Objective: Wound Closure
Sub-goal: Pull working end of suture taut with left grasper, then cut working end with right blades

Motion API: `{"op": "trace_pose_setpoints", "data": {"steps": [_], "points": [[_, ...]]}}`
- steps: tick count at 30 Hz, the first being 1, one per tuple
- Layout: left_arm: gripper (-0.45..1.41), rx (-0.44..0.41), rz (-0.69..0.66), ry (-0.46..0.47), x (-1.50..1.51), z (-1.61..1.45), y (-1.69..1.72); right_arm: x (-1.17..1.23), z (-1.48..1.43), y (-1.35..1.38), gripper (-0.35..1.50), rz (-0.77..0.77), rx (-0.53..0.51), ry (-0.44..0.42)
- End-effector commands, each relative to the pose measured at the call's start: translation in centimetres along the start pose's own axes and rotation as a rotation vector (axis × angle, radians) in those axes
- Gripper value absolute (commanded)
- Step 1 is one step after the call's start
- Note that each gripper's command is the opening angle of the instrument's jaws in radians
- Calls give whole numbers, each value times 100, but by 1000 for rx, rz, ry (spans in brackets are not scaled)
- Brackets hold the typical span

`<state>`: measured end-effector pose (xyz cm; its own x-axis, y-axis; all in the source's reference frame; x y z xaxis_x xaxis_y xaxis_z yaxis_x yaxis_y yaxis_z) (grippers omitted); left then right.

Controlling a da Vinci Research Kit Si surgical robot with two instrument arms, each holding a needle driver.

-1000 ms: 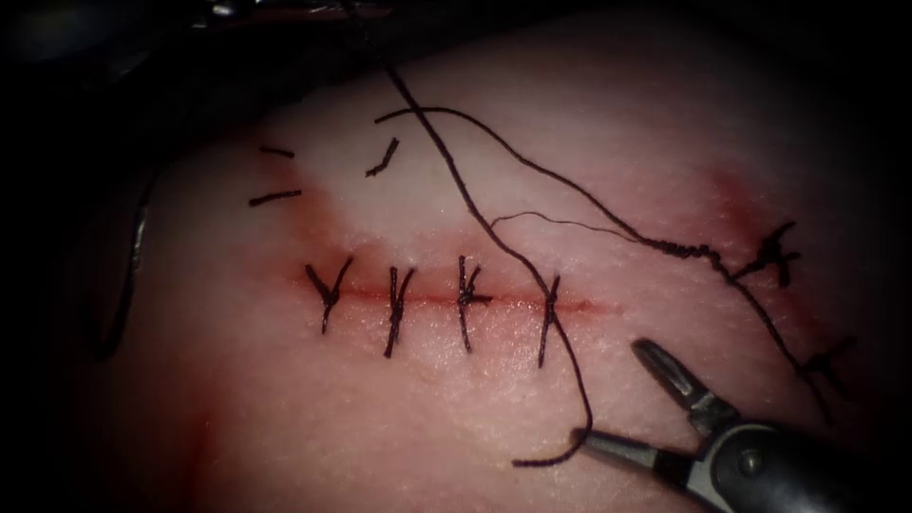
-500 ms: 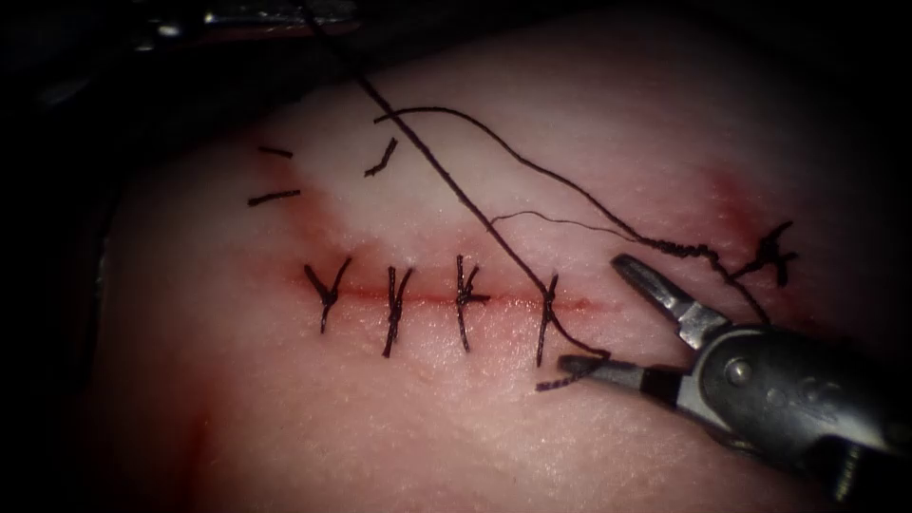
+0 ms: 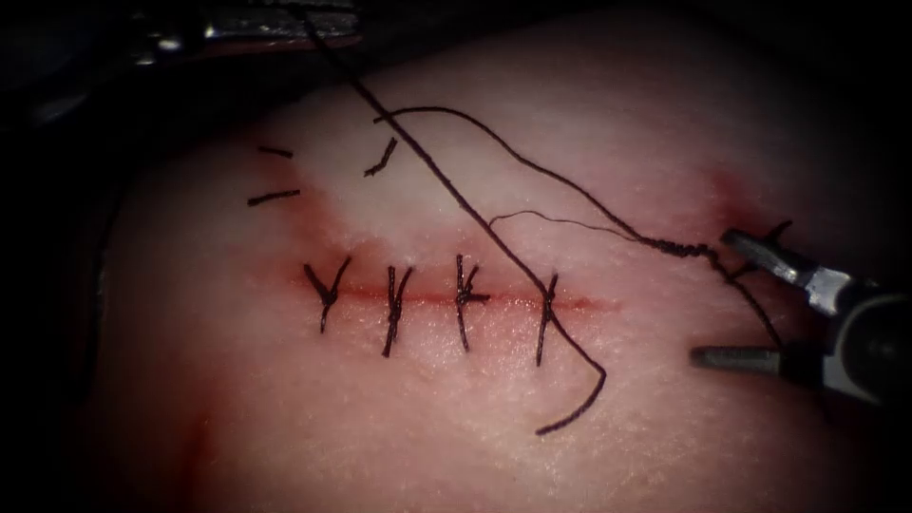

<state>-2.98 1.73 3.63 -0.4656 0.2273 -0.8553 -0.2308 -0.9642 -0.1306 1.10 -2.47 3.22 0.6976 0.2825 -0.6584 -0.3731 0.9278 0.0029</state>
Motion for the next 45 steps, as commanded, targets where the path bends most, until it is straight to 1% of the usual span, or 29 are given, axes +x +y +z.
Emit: {"op": "trace_pose_setpoints", "data": {"steps": [1, 4, 5, 7, 8, 12, 14, 15, 19, 24, 28, 29, 36, 41, 45], "points": [[-45, 5, 4, 2, 5, 5, -10, 19, 18, 6, 131, 24, -23, 14], [-45, 8, 6, 2, 6, 5, -7, 32, 34, -2, 138, 92, -41, 9], [-45, 9, 6, 1, 6, 4, -6, 40, 44, -8, 136, 108, -51, 8], [-45, 8, 7, 1, 6, 3, -5, 47, 57, -14, 136, 116, -54, 16], [-45, 10, 7, 1, 6, 1, -4, 52, 67, -20, 138, 132, -54, 27], [-45, 13, 8, 4, 7, -2, -3, 60, 89, -31, 138, 170, -48, 55], [-45, 13, 8, 4, 7, -3, -2, 61, 92, -33, 138, 175, -48, 59], [-45, 13, 9, 3, 7, -4, -1, 65, 101, -37, 138, 173, -51, 68], [-45, 17, 13, -2, 12, -6, 8, 74, 113, -39, 135, 177, -58, 69], [-45, 19, 16, -3, 13, -7, 13, 75, 124, -35, 133, 179, -60, 71], [-45, 17, 18, -2, 16, -10, 17, 71, 142, -37, 133, 171, -65, 83], [-45, 17, 18, -2, 16, -10, 17, 71, 142, -37, 133, 171, -65, 83], [-45, 19, 30, -3, 22, -13, 26, 59, 158, -43, 133, 155, -73, 93], [-45, 18, 40, -1, 25, -15, 33, 54, 164, -39, 128, 155, -75, 93], [-45, 18, 42, -1, 27, -17, 36, 50, 167, -39, 120, 150, -78, 95]]}}
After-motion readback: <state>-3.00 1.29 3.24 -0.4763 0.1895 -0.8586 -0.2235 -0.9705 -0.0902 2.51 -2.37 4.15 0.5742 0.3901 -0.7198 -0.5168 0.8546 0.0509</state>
